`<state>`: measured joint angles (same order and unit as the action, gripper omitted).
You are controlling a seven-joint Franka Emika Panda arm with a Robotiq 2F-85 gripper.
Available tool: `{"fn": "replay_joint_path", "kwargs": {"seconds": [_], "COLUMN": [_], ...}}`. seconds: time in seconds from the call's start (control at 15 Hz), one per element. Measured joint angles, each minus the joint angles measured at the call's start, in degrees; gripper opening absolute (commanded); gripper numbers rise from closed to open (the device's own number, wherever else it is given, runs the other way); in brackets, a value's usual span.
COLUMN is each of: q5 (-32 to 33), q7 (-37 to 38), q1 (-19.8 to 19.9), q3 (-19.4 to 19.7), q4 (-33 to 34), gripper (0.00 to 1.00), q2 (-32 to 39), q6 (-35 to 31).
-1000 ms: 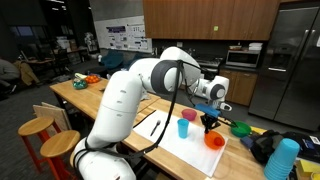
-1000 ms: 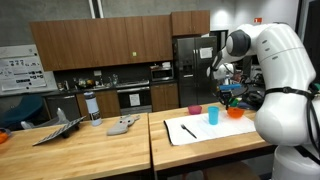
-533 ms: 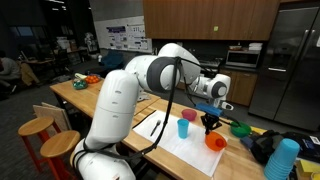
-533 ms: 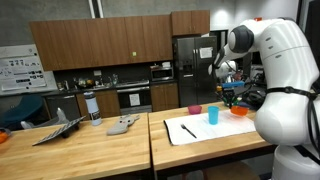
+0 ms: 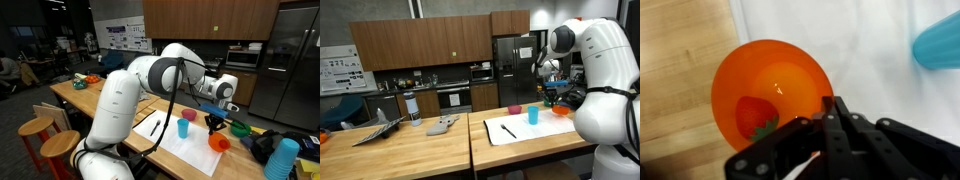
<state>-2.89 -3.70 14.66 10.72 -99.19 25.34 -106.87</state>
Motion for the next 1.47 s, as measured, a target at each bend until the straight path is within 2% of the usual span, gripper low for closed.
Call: {"fn": "replay_joint_path", "kwargs": {"seconds": [0.67, 0.93, 1.13, 1.33, 1.47], "q5": [1.1, 8.3, 12.8, 9.6, 9.3], "q7": [1.1, 7.3, 15.4, 23.4, 23.6], "q1": [0.2, -1.7, -4.0, -5.5, -5.7], "q3": [0.0, 1.3, 2.1, 1.6, 1.5], "q4": [0.3, 0.3, -0.1, -1.0, -1.0], "gripper": [0.01, 0.01, 0.01, 0.04, 0.04], "q2": [-0.2, -3.0, -5.7, -7.9, -8.0], "q6": [-1.8, -8.5, -12.0, -13.6, -13.5]}}
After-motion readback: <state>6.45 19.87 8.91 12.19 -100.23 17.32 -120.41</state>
